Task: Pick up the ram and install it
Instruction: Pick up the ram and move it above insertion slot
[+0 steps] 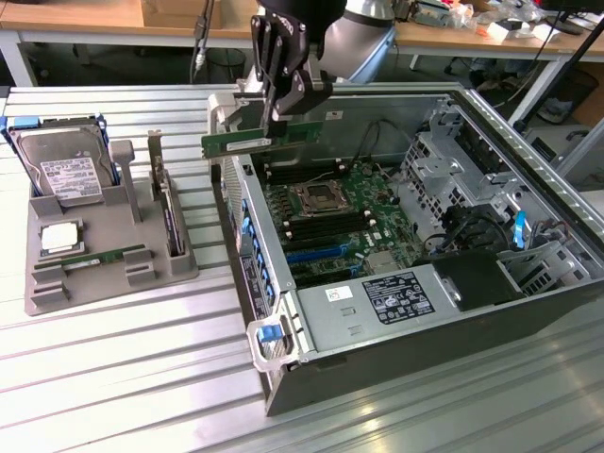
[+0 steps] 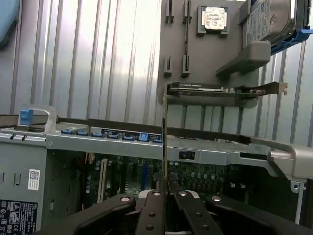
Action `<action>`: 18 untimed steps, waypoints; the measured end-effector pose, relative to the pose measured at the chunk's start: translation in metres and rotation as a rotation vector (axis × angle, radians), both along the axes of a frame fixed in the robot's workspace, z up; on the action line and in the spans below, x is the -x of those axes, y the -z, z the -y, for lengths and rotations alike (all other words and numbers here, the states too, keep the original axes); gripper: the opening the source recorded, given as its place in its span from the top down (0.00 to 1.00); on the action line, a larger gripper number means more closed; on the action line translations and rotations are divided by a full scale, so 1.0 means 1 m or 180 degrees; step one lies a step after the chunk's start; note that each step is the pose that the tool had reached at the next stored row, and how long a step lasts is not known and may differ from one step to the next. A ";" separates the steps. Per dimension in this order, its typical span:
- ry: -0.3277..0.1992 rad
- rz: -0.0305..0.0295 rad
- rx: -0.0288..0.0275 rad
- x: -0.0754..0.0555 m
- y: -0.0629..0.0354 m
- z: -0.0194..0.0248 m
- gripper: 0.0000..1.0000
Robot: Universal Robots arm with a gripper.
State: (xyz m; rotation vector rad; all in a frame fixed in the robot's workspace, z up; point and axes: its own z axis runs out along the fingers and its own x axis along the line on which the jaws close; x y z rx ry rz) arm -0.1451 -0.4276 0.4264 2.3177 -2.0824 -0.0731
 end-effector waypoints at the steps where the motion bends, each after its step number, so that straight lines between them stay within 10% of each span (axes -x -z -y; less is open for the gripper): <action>1: 0.0000 0.0000 0.0000 -0.004 0.0000 -0.0001 0.88; 18: 0.0000 0.0000 0.0000 -0.043 0.0000 -0.0011 0.88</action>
